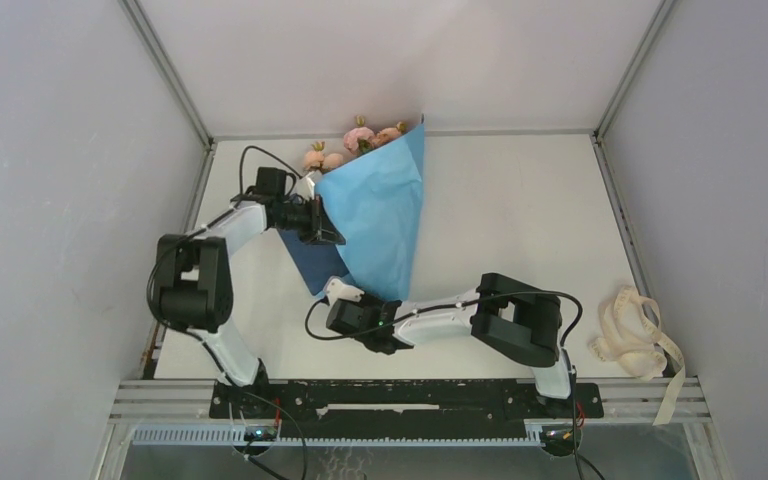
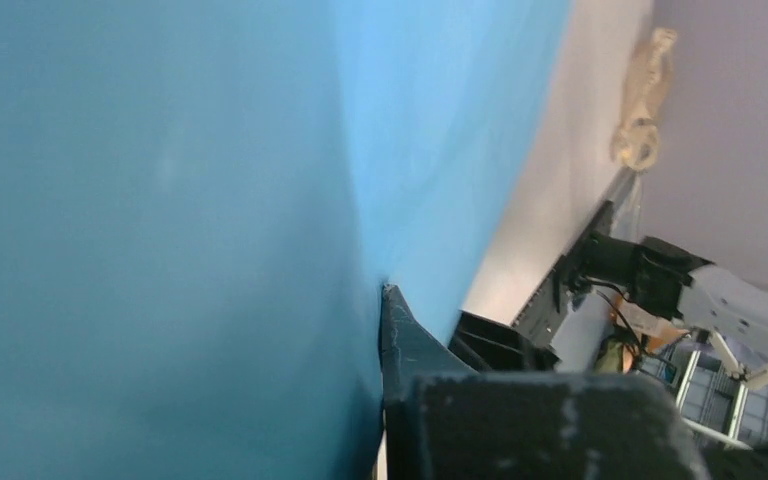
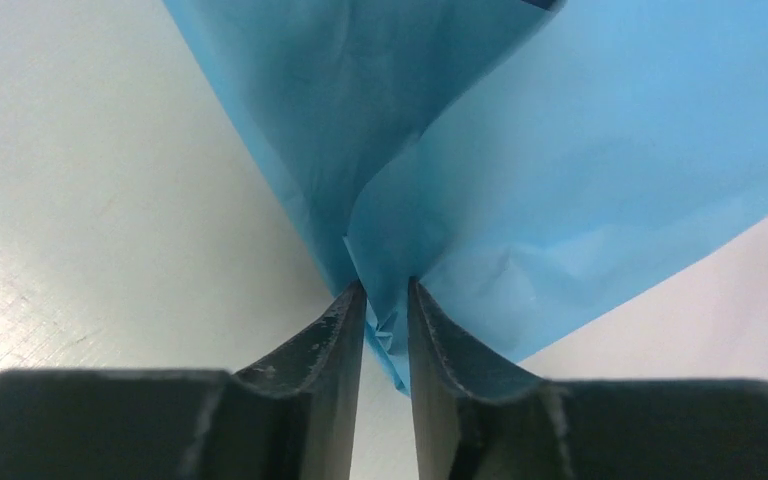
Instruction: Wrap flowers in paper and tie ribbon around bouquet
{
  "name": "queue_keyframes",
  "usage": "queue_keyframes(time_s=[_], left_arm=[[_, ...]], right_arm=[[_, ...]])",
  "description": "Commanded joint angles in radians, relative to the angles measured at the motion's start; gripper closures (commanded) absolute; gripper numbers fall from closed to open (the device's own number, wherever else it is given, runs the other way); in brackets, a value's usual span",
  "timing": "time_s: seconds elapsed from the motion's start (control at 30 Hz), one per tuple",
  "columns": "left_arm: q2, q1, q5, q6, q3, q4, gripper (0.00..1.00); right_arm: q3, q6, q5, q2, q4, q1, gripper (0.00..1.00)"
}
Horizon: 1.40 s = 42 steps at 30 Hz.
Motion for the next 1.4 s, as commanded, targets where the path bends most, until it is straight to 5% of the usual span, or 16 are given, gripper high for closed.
queue_keyframes(time_s=[0.0, 0.37, 0.53, 0.73, 0.9, 1.13, 1.37], left_arm=[[0.185, 0.007, -0.125, 0.058, 0.093, -0.025, 1.00], [0.282, 0.008, -0.203, 0.054, 0.035, 0.003, 1.00], [0.256, 0.008, -0.219, 0.057, 0.027, 0.008, 1.00], [0.240, 0.007, -0.244, 0.057, 0.016, 0.022, 1.00], [0.240, 0.006, -0.258, 0.066, 0.009, 0.023, 1.00], [0.231, 0.006, -0.302, 0.073, 0.008, 0.026, 1.00], [0.234, 0.007, -0.295, 0.072, 0.006, 0.032, 1.00]], right_arm=[[-0.001, -0.038, -0.070, -0.007, -0.030, 0.033, 0.64], [-0.115, -0.080, -0.231, -0.328, -0.084, 0.105, 0.59], [-0.147, 0.023, -0.502, -0.488, 0.047, -0.072, 0.59], [-0.112, 0.234, -0.867, -0.336, 0.419, -0.444, 0.65], [0.036, 0.515, -1.016, -0.078, 0.500, -0.669, 0.80], [0.037, 0.595, -0.948, 0.006, 0.471, -0.821, 0.84], [0.037, 0.470, -0.963, -0.098, 0.342, -0.807, 0.84]])
